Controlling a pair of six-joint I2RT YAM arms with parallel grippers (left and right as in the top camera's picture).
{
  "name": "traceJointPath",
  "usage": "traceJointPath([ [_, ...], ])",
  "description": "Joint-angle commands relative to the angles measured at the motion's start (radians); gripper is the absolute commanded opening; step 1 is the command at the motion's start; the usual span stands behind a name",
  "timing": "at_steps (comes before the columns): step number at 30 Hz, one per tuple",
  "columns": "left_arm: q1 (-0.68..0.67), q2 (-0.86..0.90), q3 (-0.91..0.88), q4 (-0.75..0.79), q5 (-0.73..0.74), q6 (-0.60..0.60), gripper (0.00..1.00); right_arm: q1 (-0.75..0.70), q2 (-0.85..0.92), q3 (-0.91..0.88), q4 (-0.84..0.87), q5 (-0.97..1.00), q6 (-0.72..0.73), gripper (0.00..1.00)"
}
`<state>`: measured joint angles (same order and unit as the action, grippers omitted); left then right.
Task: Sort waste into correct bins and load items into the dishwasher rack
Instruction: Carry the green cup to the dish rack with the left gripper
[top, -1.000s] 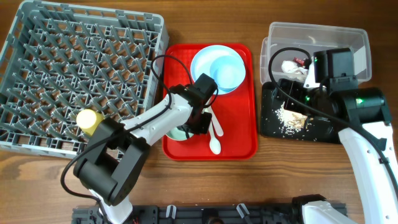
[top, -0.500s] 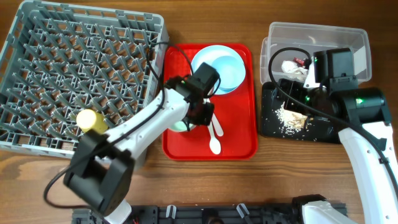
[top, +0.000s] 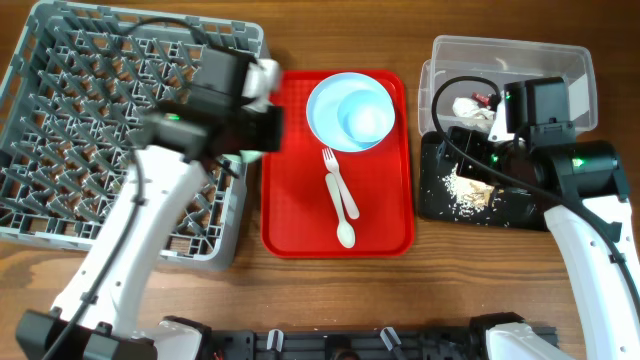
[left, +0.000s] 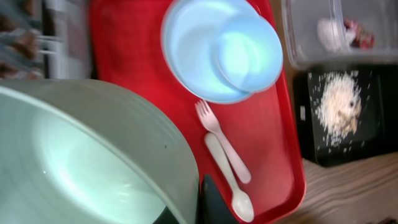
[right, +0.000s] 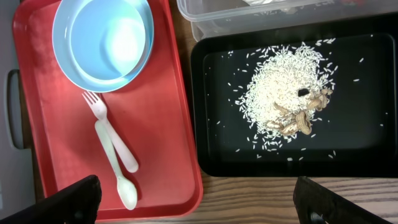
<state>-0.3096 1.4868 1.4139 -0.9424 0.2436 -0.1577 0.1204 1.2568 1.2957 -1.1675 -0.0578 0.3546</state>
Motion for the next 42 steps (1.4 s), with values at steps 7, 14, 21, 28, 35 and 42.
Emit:
traceJointPath([
  [7,0.442,0.036,0.014,-0.001,0.560,0.254,0.04,-0.004,-0.004,-0.001,-0.002,0.021,0.012,1.00],
  [14,0.624,0.128,0.014,0.027,0.756,0.285,0.04,-0.004,-0.004,-0.001,-0.001,0.021,0.012,1.00],
  [21,0.668,0.241,0.014,0.088,0.951,0.285,0.04,-0.004,-0.004,-0.001,-0.001,0.021,0.012,1.00],
  [28,0.668,0.344,0.014,0.141,1.065,0.285,0.04,-0.004,-0.004,-0.001,-0.002,0.021,0.012,1.00],
  [35,0.687,0.412,0.014,0.185,1.065,0.285,0.04,-0.004,-0.004,-0.001,-0.002,0.021,0.011,1.00],
  [42,0.737,0.436,0.013,0.162,0.946,0.285,0.04,-0.004,-0.004,-0.001,-0.002,0.021,0.011,1.00],
])
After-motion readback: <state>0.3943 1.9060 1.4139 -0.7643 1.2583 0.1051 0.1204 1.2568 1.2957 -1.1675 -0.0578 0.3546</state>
